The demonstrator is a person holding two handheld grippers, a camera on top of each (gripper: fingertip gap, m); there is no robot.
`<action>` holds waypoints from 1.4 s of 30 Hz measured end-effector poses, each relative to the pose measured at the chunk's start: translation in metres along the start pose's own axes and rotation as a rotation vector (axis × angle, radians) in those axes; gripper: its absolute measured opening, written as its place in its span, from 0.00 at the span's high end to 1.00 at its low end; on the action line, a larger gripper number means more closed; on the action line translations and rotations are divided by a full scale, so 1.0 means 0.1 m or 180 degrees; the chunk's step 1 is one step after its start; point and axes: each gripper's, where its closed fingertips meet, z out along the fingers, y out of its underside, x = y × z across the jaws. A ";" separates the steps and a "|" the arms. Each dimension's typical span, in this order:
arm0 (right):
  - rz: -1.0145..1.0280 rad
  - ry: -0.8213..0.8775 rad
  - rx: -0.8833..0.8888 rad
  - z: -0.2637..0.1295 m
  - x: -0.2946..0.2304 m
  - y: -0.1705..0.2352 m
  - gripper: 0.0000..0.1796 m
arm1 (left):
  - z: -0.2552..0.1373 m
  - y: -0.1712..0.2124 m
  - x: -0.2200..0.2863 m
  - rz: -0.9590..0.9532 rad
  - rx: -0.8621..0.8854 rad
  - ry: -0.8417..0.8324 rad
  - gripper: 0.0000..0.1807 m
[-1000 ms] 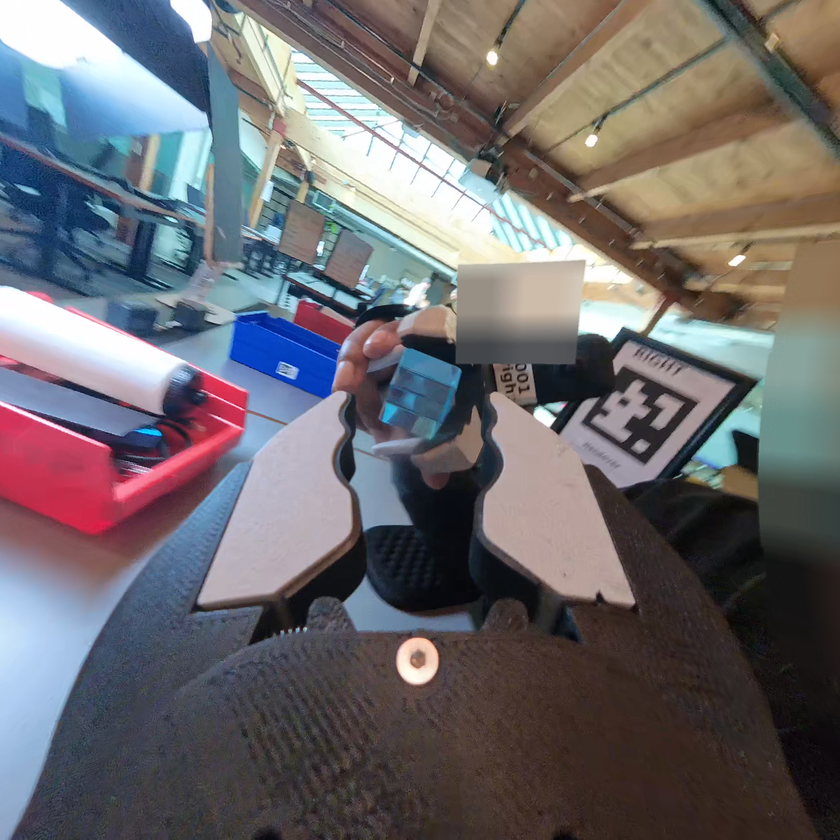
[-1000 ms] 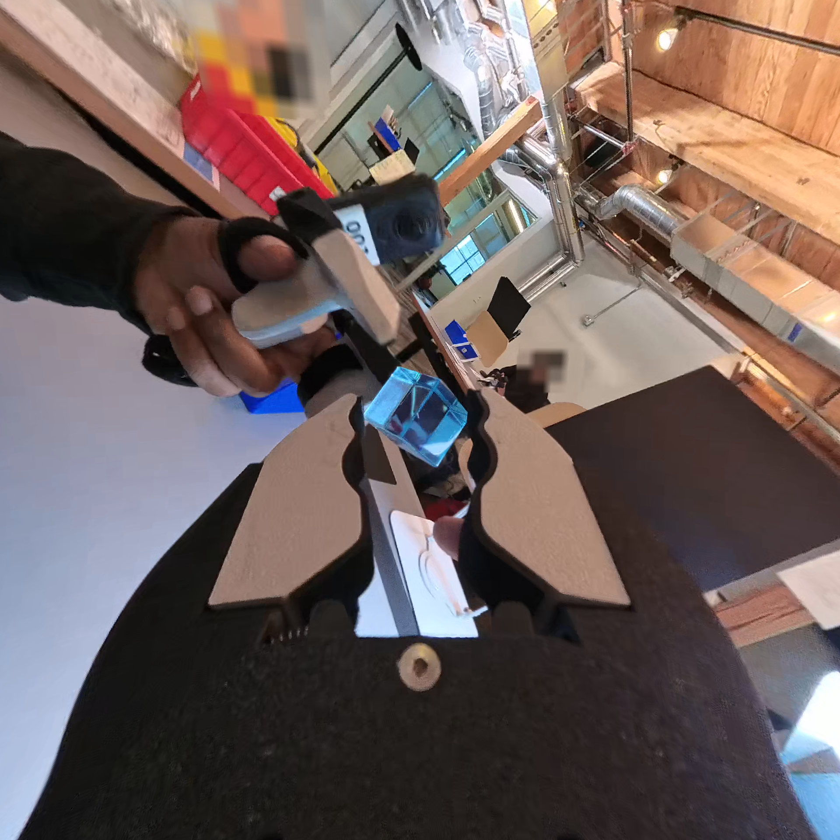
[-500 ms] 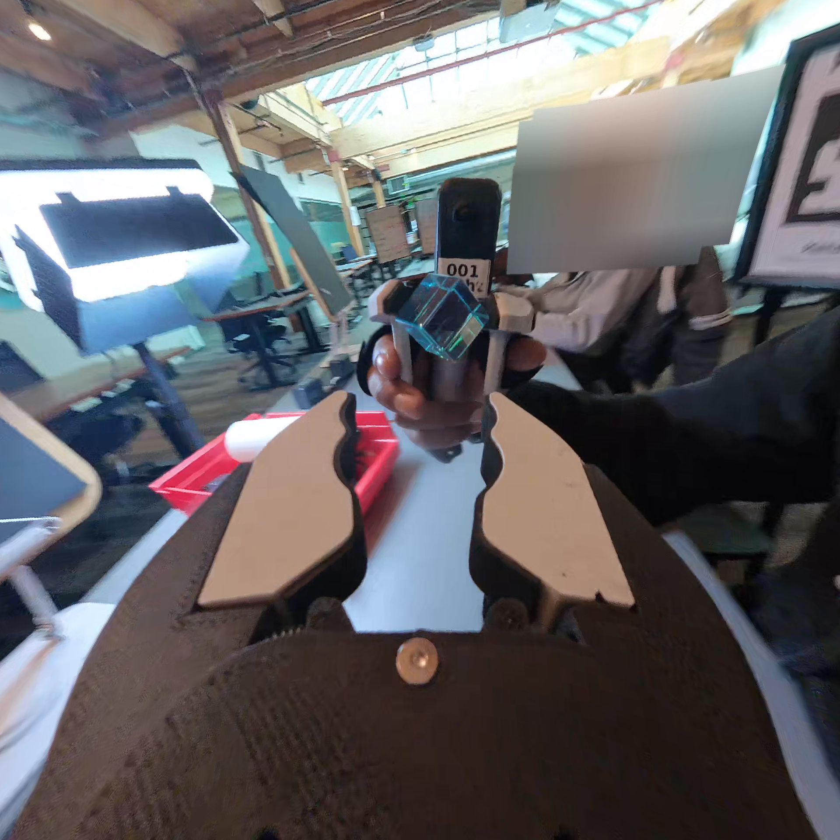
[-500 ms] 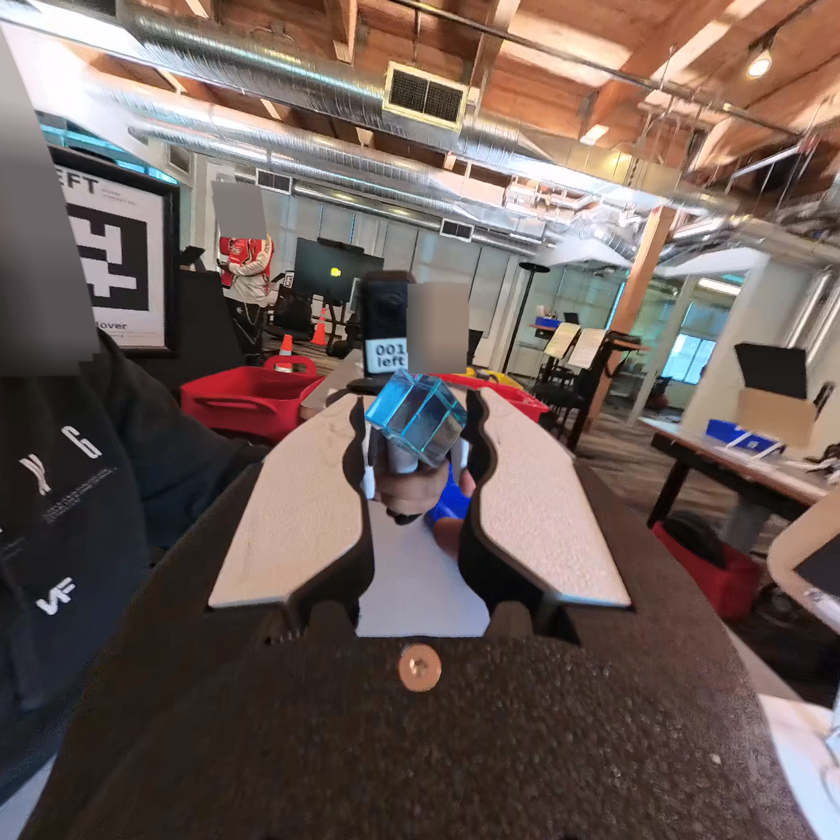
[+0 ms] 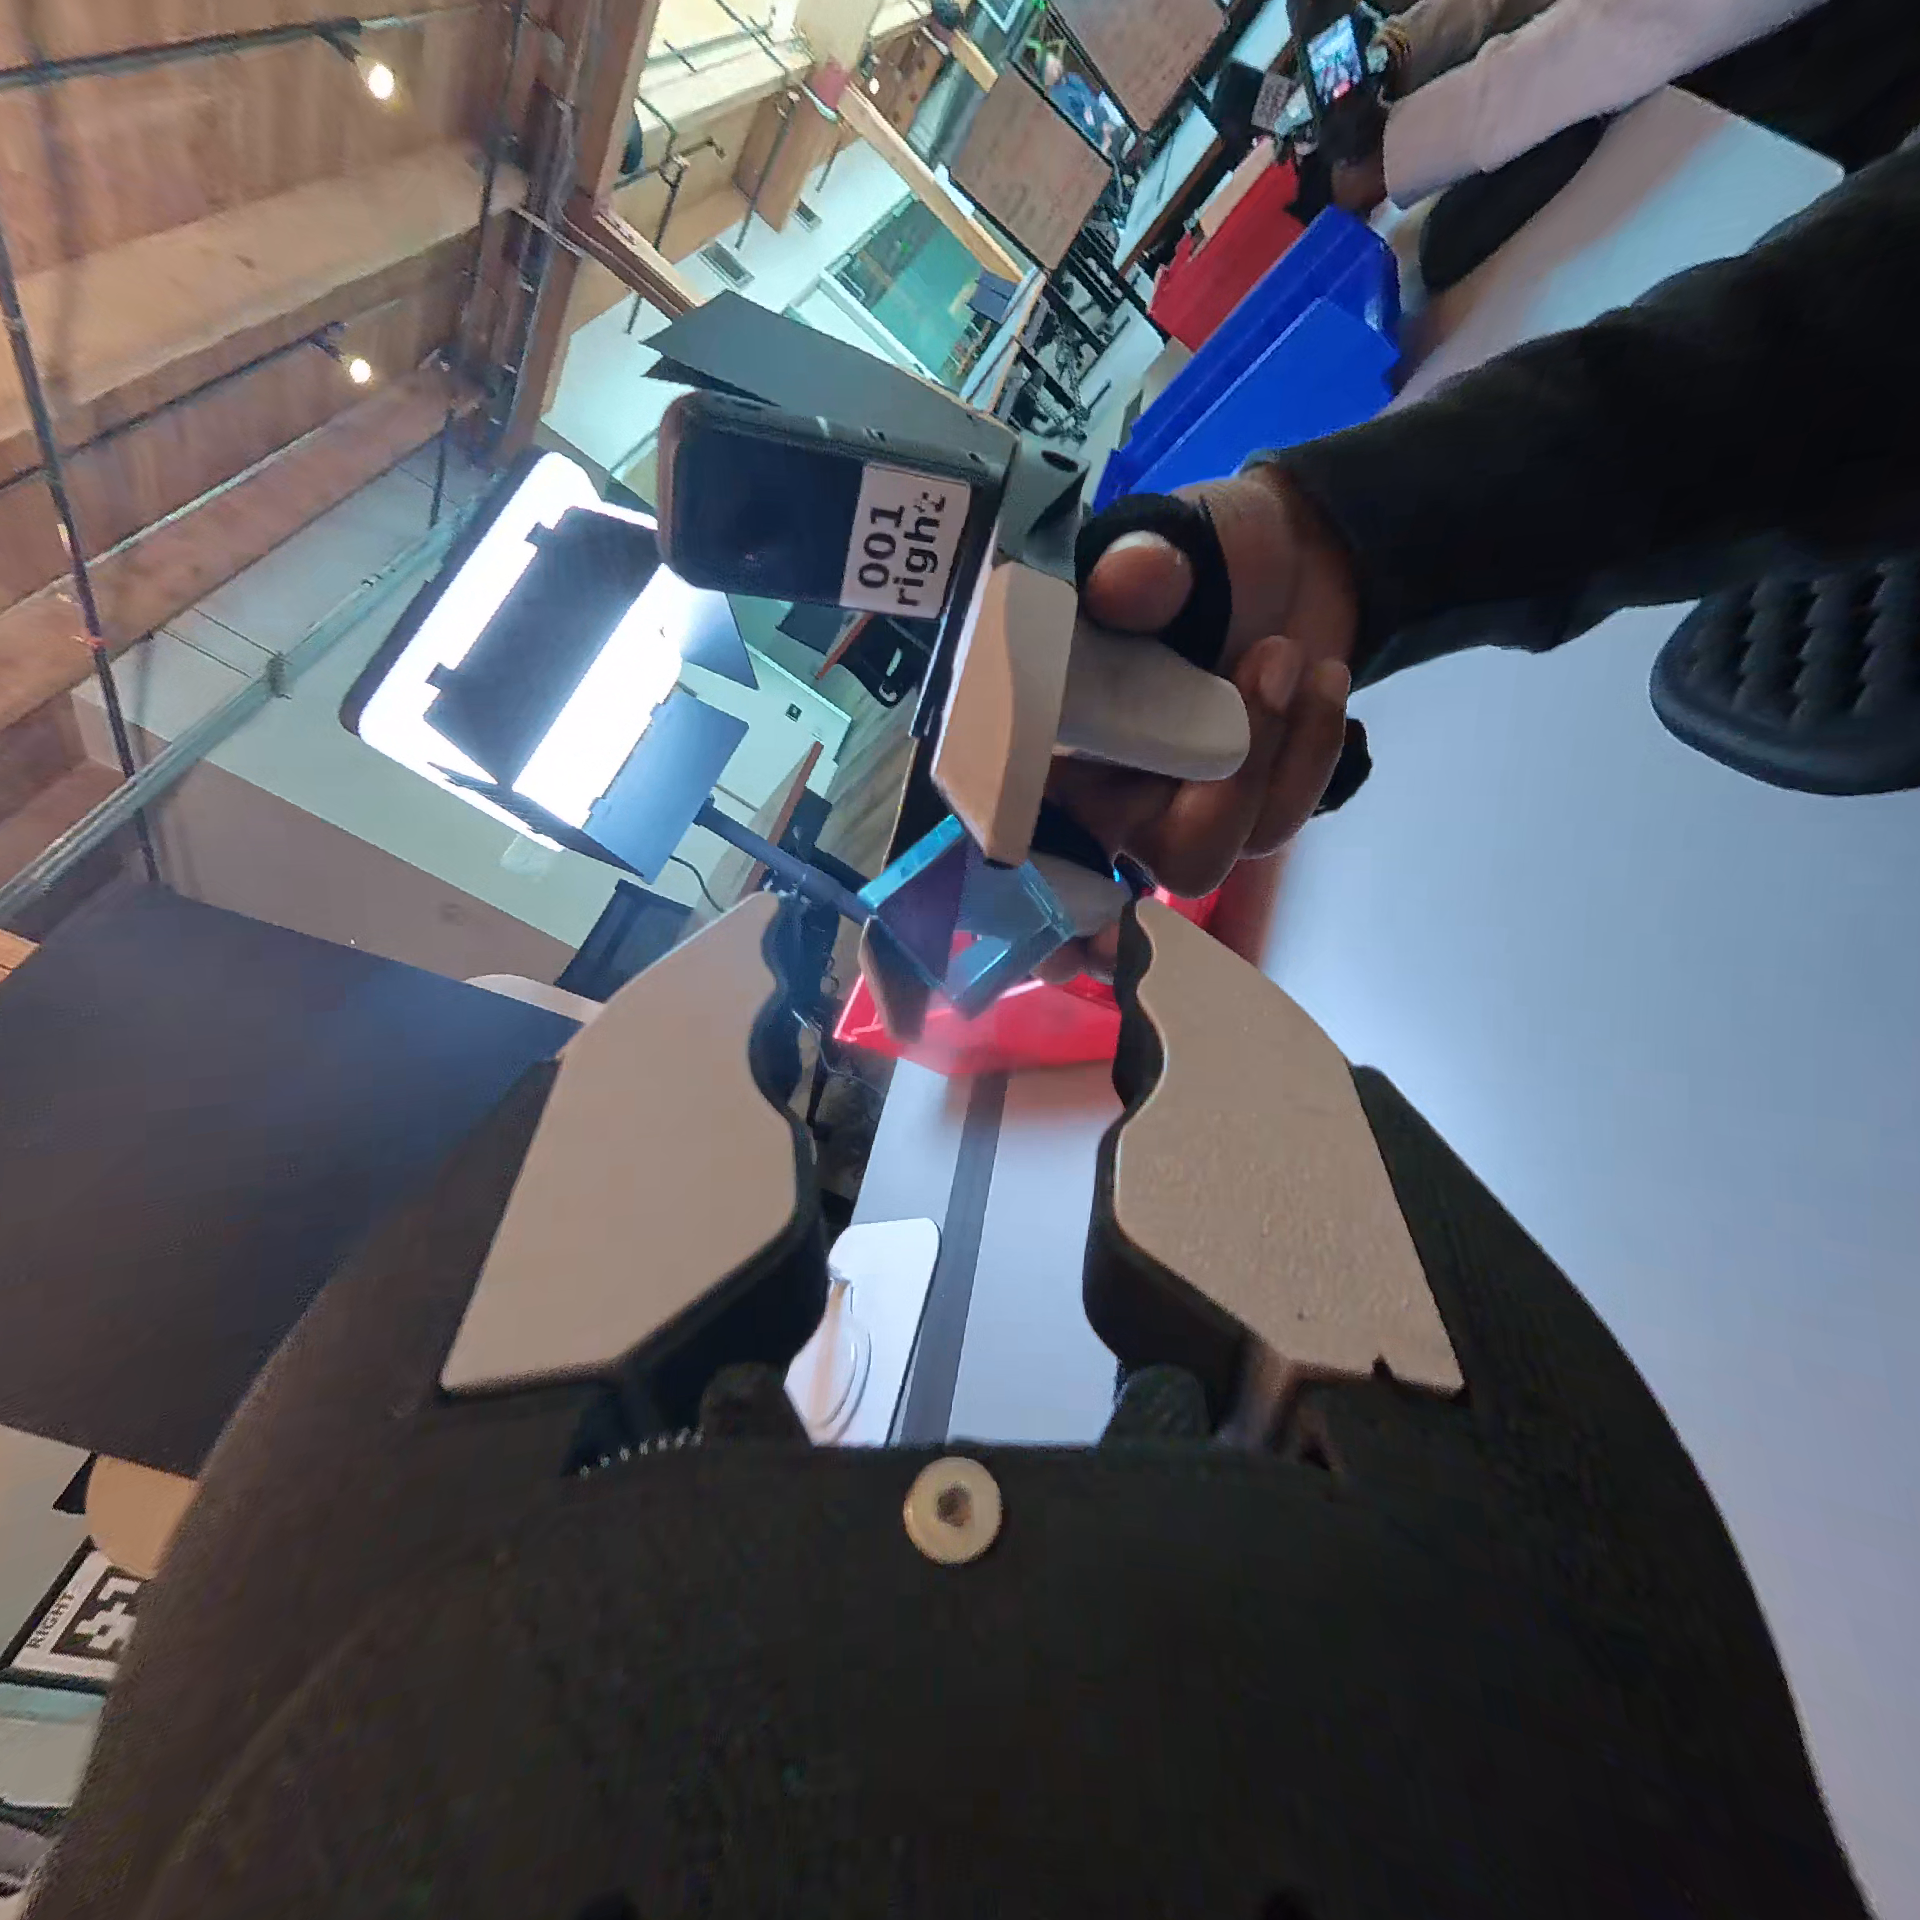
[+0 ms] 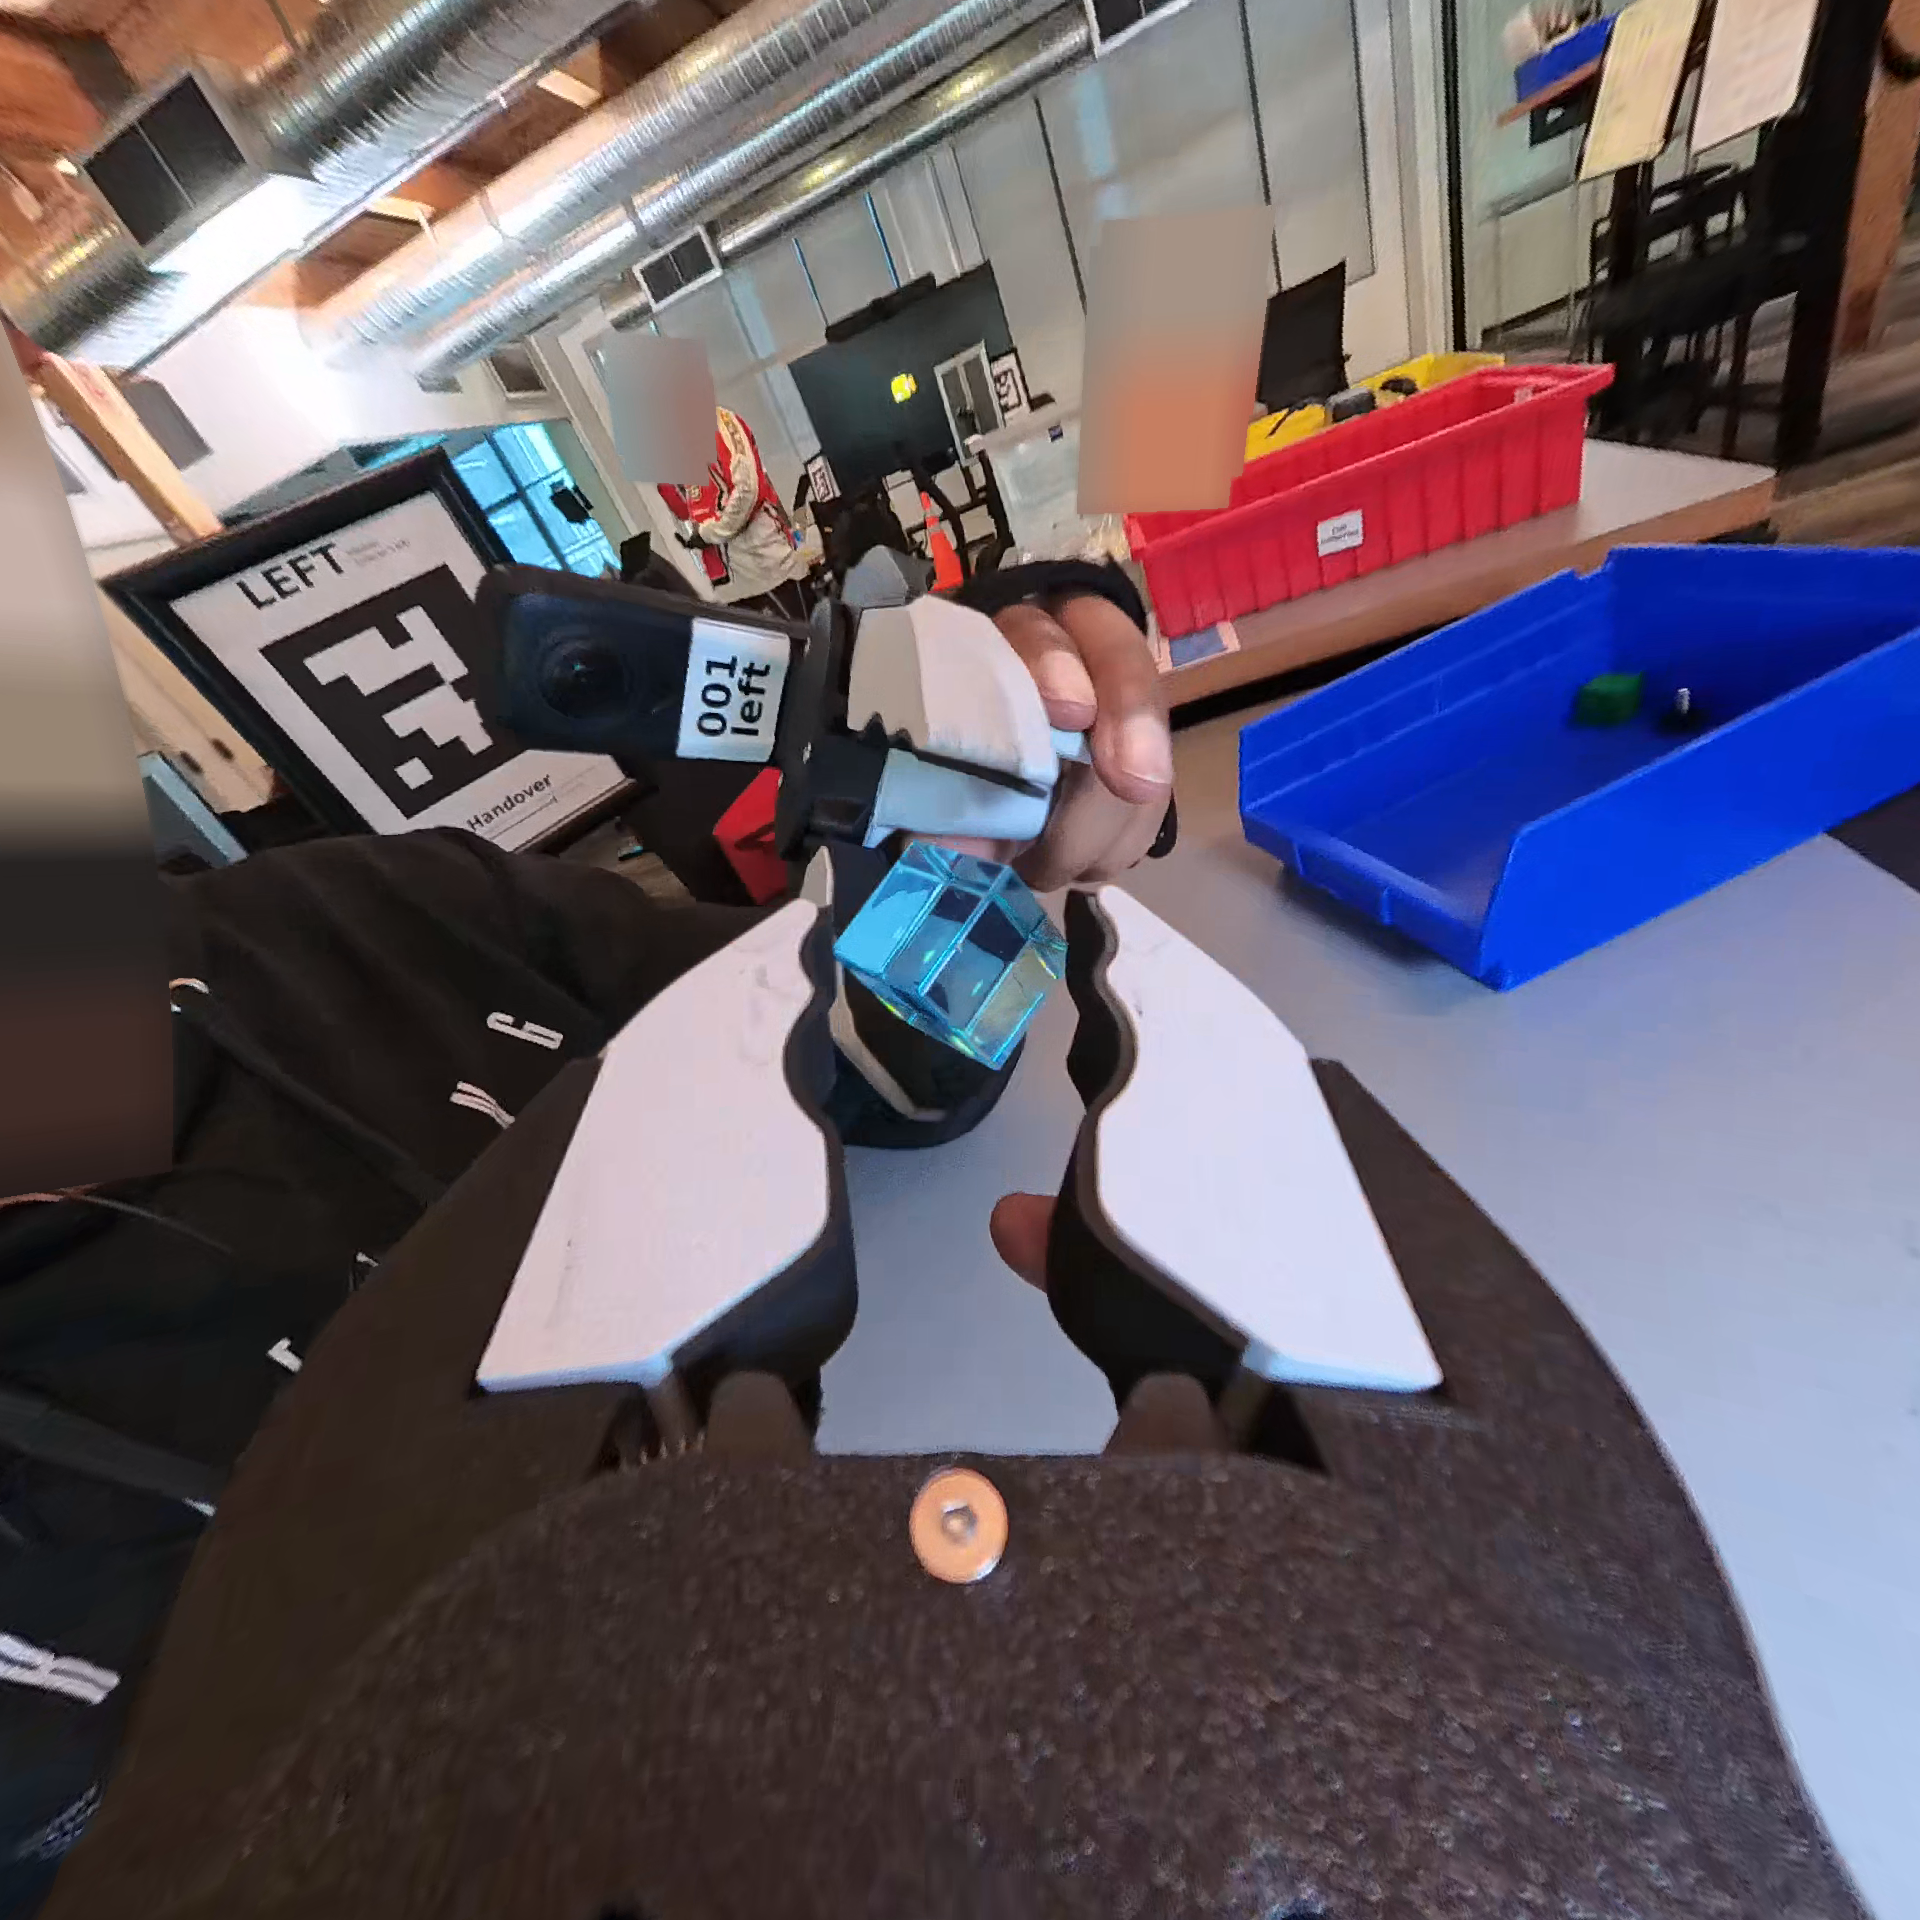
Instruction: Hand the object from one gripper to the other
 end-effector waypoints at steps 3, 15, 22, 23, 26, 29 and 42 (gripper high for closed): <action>-0.0002 -0.0044 -0.0119 0.05 -0.01 0.08 0.76 | 0.01 0.04 0.08 -0.0004 -0.0048 0.0164 0.70; -0.0091 -0.0158 -0.0429 0.07 -0.05 0.25 0.76 | -0.01 0.05 0.25 -0.0077 -0.0093 0.0547 0.76; -0.0209 -0.0195 -0.0290 0.07 -0.10 0.18 0.77 | -0.02 0.00 0.21 -0.0069 -0.0047 0.0463 0.76; -0.0325 -0.0176 -0.0209 0.05 -0.11 0.13 0.76 | -0.03 -0.02 0.18 -0.0135 0.0013 0.0443 0.76; -0.0923 -0.0089 0.0118 -0.05 -0.21 -0.06 0.69 | -0.11 -0.13 0.03 -0.0584 0.0364 0.0413 0.76; -0.1612 0.0206 0.0268 -0.16 -0.30 -0.19 0.68 | -0.23 -0.25 -0.14 -0.1257 0.0889 0.0474 0.76; -0.4116 0.2313 0.0072 -0.12 -0.14 -0.47 0.71 | -0.22 -0.32 -0.60 -0.4291 0.1977 0.0879 0.76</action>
